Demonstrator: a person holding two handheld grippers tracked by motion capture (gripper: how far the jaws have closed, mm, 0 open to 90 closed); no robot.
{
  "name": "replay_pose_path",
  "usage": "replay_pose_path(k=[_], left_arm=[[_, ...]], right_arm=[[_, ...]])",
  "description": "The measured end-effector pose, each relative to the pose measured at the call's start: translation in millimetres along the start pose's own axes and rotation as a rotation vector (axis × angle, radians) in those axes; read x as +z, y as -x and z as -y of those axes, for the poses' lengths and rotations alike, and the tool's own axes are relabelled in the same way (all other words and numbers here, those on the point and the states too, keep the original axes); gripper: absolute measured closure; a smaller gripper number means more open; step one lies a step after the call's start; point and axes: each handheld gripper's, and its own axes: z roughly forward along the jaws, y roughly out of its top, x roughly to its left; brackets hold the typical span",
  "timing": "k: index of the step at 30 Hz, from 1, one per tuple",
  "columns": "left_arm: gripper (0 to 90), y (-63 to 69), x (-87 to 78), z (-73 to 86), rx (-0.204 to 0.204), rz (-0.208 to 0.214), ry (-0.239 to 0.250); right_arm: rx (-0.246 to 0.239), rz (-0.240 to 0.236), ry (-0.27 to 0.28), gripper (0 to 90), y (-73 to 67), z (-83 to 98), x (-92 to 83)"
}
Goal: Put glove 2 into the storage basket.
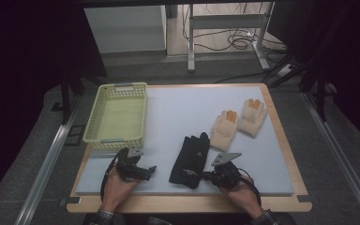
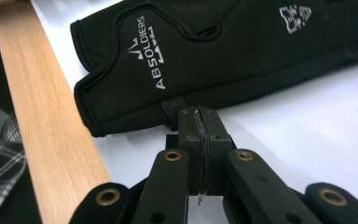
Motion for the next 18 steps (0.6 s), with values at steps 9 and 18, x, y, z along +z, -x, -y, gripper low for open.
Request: replay_pose_path(k=[9, 18], left_arm=[[0.8, -12.5, -7.0, 11.2, -0.014, 0.013, 0.002], [0.0, -17.7, -9.6, 14.5, -0.017, 0.016, -0.007]], right_arm=[[-0.005, -0.015, 0.018, 87.5, -2.4, -13.0, 17.2], [-0.021, -0.021, 0.033, 87.7, -3.7, -32.9, 41.2]])
